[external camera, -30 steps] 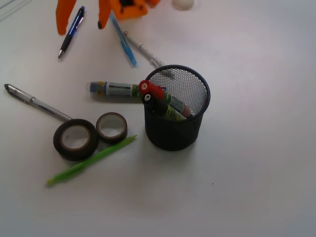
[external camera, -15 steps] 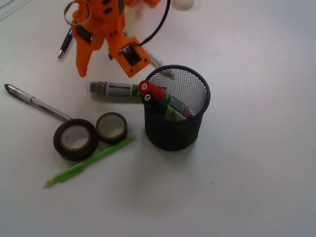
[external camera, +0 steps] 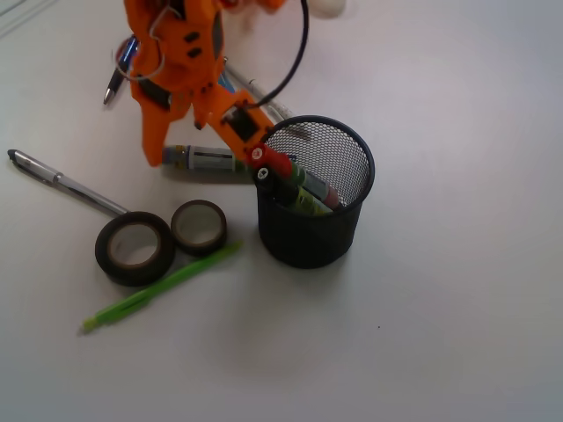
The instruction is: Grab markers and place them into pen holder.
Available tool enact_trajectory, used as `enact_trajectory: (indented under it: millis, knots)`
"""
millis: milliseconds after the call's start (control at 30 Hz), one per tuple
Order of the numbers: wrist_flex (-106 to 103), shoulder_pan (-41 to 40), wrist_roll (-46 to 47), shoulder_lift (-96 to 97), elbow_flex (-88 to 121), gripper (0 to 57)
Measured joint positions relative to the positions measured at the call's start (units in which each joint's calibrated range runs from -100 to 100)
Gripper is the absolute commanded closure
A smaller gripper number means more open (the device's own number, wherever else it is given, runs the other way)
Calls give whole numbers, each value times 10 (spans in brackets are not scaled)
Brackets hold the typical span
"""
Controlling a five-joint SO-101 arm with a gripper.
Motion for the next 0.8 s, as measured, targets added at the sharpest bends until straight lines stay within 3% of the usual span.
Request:
enact_trajectory:
  millis: [367,667,800]
  knots:
    - [0,-22,-3,30,-1,277]
    - [-4,-20,-5,35,-1,504]
    - [1,-19,-10,49,-3,552]
